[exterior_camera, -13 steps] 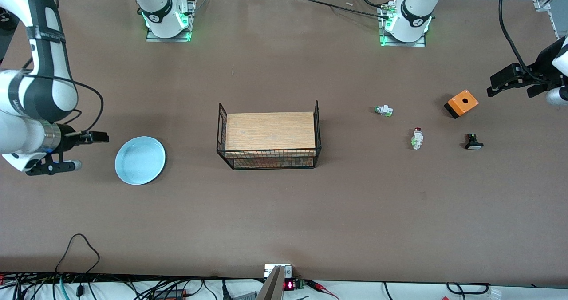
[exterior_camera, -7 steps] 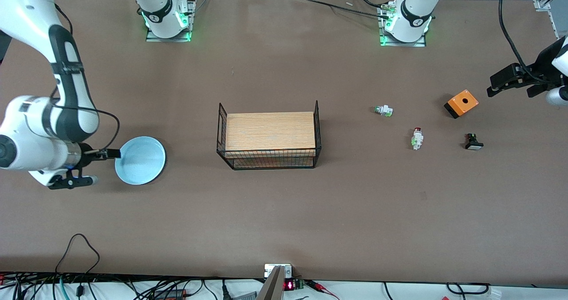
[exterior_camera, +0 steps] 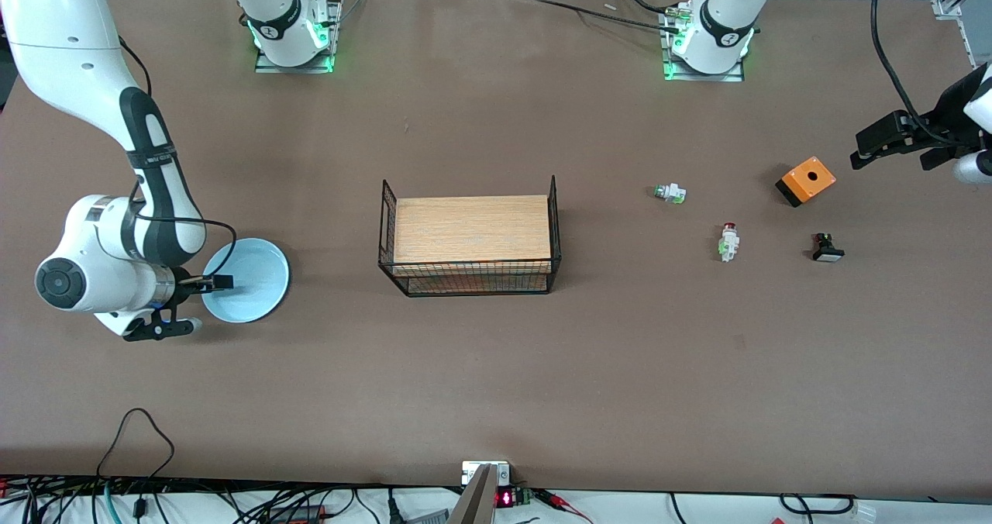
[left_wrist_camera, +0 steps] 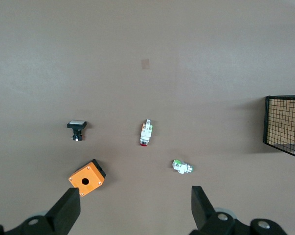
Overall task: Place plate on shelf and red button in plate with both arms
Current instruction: 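Lower the right gripper to the plate rim, then close the right gripper on the plate rim and lift it, then carry the plate over the basket while the left gripper grasps the red button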
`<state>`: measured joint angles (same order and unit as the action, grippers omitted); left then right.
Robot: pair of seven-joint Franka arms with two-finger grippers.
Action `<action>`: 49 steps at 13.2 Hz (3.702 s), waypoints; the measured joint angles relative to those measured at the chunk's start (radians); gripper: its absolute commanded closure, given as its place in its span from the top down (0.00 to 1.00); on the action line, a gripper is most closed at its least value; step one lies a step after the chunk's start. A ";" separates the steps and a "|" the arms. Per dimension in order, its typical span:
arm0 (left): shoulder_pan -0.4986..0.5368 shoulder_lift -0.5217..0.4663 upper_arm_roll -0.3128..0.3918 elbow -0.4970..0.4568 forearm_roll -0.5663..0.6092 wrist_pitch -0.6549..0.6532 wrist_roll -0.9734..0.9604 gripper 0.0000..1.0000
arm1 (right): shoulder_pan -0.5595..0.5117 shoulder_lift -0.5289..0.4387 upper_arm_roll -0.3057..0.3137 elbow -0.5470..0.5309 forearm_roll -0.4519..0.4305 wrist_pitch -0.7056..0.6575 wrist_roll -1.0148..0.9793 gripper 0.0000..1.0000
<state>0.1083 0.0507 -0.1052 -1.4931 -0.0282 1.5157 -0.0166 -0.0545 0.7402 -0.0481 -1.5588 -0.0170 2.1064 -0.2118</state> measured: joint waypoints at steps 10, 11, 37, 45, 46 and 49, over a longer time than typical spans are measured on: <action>-0.001 0.022 -0.003 -0.001 0.000 0.000 0.000 1.00 | -0.032 0.029 -0.001 0.001 0.000 0.019 -0.080 0.25; -0.001 0.022 -0.003 0.000 0.000 0.000 0.000 1.00 | -0.033 0.029 0.000 0.002 0.001 0.018 -0.080 0.16; -0.007 0.092 -0.005 -0.004 0.038 0.015 0.004 1.00 | -0.046 -0.143 0.010 0.327 0.036 -0.791 0.001 0.00; -0.032 0.231 -0.019 -0.091 0.055 0.117 0.001 1.00 | 0.121 -0.295 0.028 0.330 0.177 -0.971 0.465 0.00; -0.034 0.227 -0.024 -0.136 0.056 0.171 0.000 1.00 | 0.164 -0.315 0.031 0.330 0.178 -0.973 0.526 0.00; -0.034 0.210 -0.028 -0.262 0.057 0.286 0.000 1.00 | 0.311 -0.344 0.035 0.330 0.179 -0.973 0.725 0.00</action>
<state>0.0740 0.2611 -0.1329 -1.7551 0.0292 1.8015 -0.0161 0.2563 0.3965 -0.0136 -1.2287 0.1620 1.1334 0.5136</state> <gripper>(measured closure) 0.000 0.969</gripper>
